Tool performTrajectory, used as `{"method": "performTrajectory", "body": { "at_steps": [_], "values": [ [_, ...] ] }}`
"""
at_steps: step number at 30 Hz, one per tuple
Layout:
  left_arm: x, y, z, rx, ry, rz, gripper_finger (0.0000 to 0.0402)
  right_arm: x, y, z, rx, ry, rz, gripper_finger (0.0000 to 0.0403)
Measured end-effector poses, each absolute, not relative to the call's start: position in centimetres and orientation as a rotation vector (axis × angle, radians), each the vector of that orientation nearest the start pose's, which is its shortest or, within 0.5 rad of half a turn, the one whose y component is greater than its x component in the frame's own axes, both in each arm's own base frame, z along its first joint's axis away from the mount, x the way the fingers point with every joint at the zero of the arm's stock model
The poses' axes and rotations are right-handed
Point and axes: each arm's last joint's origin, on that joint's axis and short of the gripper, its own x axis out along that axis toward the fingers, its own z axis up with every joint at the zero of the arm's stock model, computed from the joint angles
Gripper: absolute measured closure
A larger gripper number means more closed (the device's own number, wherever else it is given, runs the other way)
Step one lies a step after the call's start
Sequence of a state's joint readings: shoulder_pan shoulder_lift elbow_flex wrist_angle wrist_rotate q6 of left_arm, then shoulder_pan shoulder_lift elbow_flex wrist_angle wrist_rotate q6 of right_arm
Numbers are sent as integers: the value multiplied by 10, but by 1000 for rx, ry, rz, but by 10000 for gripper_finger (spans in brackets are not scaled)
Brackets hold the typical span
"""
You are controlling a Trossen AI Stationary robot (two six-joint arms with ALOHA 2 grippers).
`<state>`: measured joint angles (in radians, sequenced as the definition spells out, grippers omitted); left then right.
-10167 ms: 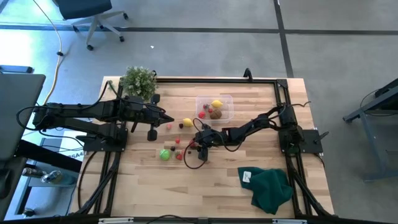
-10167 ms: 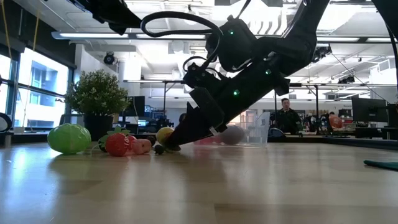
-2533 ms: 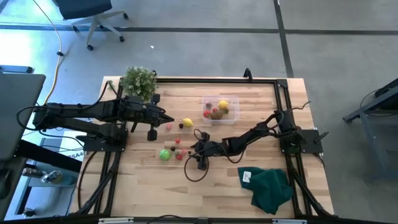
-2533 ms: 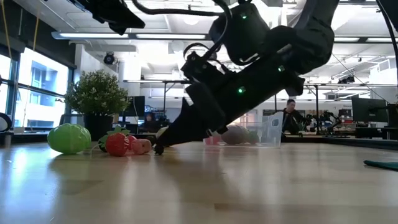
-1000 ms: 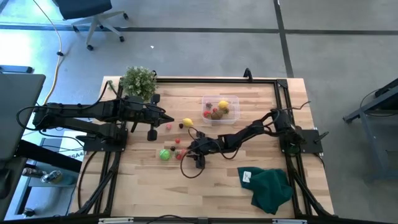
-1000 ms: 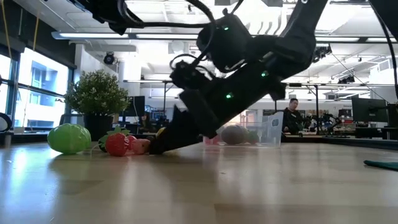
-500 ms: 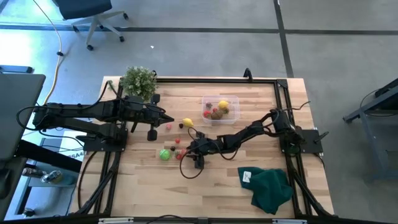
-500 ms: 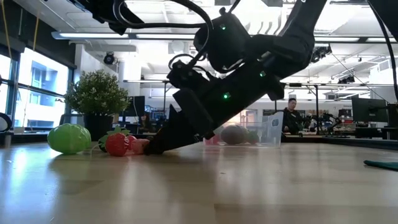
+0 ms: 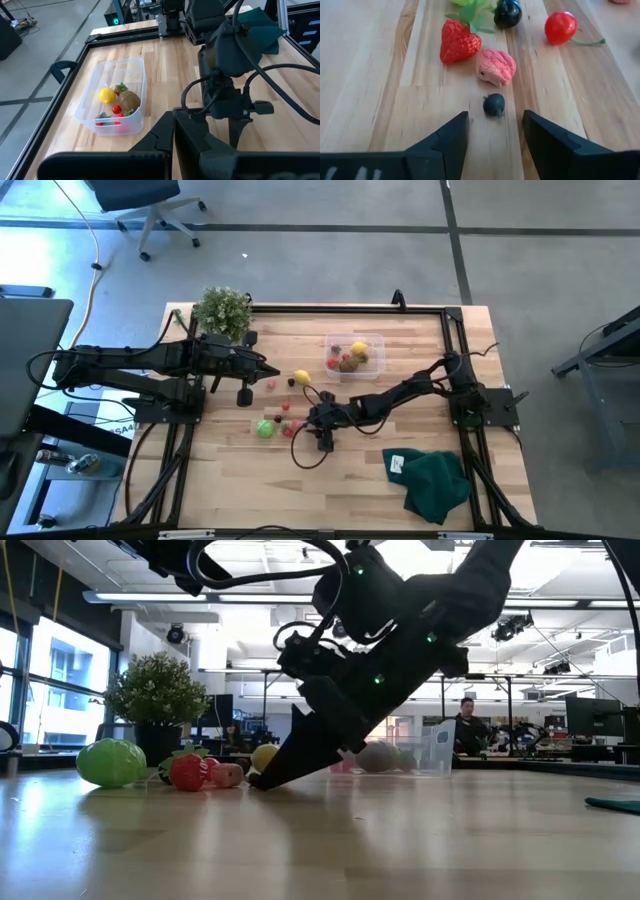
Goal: Pick and placing Produce into tupperware
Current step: Put the blueberry into the transparent bin
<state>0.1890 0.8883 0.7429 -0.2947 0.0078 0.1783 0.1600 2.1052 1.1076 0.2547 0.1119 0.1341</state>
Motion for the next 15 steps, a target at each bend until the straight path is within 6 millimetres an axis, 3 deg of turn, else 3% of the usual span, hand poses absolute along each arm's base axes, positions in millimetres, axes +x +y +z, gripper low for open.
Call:
{"method": "performTrajectory", "body": {
  "at_steps": [15],
  "values": [
    [189, 36, 291, 132, 453, 139, 396, 406, 62, 94, 69, 694, -45, 222]
  ]
}}
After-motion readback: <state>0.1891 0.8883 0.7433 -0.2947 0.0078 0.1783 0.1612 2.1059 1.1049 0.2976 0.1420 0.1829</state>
